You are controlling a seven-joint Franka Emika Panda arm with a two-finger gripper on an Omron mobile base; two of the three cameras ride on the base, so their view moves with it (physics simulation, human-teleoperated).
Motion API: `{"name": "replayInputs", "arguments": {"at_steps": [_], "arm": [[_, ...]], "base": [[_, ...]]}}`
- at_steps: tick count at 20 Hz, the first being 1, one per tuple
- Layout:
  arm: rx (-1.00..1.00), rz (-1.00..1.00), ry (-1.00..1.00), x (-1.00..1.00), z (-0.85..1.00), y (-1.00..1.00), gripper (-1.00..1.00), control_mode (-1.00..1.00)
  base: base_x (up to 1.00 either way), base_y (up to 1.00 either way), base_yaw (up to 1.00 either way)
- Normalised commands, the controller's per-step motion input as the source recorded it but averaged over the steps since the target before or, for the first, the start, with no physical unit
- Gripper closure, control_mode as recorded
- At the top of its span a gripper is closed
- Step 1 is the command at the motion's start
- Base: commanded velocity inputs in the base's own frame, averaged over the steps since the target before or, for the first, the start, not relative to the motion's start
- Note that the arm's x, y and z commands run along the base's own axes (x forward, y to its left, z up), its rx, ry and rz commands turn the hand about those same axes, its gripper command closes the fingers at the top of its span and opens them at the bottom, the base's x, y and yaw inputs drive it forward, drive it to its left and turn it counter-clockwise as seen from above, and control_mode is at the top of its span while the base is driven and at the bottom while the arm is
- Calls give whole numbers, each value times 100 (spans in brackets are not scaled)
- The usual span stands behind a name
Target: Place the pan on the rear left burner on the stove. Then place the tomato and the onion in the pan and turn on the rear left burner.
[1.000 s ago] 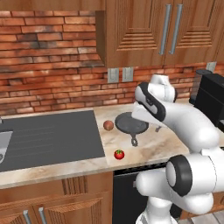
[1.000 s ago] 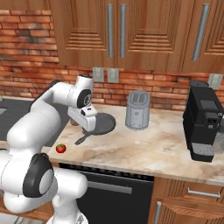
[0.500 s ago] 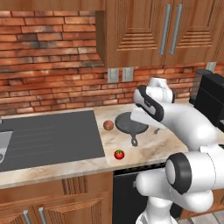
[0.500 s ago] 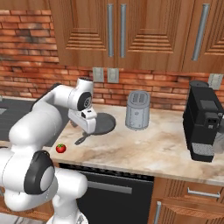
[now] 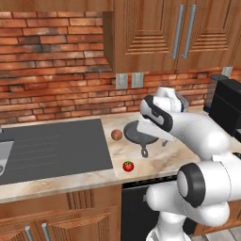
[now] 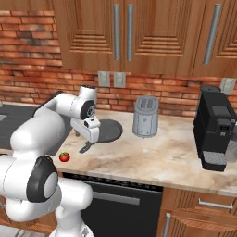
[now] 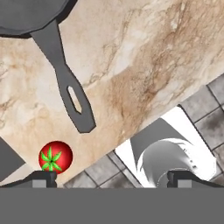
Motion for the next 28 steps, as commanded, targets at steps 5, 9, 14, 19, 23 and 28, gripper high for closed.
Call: {"name": "replayInputs", "arguments": {"at_steps": [5, 9, 14, 19, 23, 28], "arm": [[-3, 0, 0, 7, -14, 4, -100, -100], [-5, 0, 0, 6, -20, 0, -100, -100], [-4, 0, 0, 11, -20, 2, -100, -100], [-1, 0, 0, 24, -17, 7, -100, -100], [0, 3, 0, 31, -18, 10, -100, -100], [0, 7, 0, 31, -20, 5, -100, -100]], "base": [[0, 0, 0], [0, 0, 0], [0, 0, 0], [0, 0, 0], [0, 0, 0], [0, 0, 0]]}}
